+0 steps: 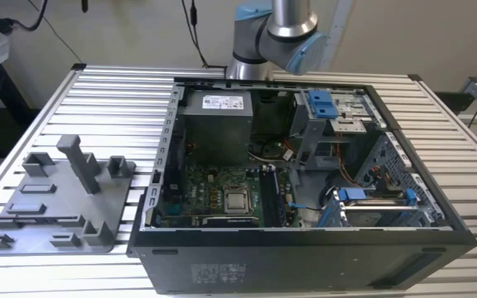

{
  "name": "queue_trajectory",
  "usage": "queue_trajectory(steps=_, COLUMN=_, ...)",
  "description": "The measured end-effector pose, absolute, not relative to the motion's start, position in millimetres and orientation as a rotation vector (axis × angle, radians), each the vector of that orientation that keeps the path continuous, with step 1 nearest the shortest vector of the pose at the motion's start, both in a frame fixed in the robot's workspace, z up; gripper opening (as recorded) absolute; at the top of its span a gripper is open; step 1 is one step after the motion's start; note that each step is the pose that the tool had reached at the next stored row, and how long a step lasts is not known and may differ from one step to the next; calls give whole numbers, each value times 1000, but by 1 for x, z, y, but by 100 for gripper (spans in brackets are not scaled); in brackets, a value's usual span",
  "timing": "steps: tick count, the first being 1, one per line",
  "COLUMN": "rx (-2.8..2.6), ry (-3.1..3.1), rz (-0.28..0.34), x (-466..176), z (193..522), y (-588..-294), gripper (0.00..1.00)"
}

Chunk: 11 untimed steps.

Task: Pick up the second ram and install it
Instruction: 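Pick up the second ram and move it above second insertion slot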

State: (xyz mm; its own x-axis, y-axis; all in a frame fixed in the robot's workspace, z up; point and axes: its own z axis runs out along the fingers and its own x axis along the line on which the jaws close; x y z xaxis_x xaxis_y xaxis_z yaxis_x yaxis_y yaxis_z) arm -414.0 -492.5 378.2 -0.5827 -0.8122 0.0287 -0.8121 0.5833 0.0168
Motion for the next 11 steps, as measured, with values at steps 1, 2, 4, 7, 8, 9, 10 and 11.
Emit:
queue_trajectory(steps=1, rx=1444, ry=-2753, rz=-2, x=-414, z=378, y=-492, gripper=11)
queue_trajectory(steps=2, rx=1469, ry=-2739, rz=-2, x=-414, z=378, y=-492, gripper=11)
queue_trajectory(steps=4, rx=1520, ry=-2712, rz=-1, x=-414, z=378, y=-492, gripper=11)
queue_trajectory(steps=7, rx=1592, ry=-2670, rz=1, x=-414, z=378, y=-492, gripper=11)
queue_trajectory(steps=8, rx=1617, ry=-2655, rz=1, x=-414, z=378, y=-492, gripper=11)
queue_trajectory(steps=9, rx=1641, ry=-2640, rz=2, x=-414, z=378, y=-492, gripper=11)
queue_trajectory(steps=10, rx=1665, ry=-2626, rz=3, x=-414, z=378, y=-492, gripper=11)
queue_trajectory(steps=11, rx=1689, ry=-2611, rz=4, x=-414, z=378, y=-492, gripper=11)
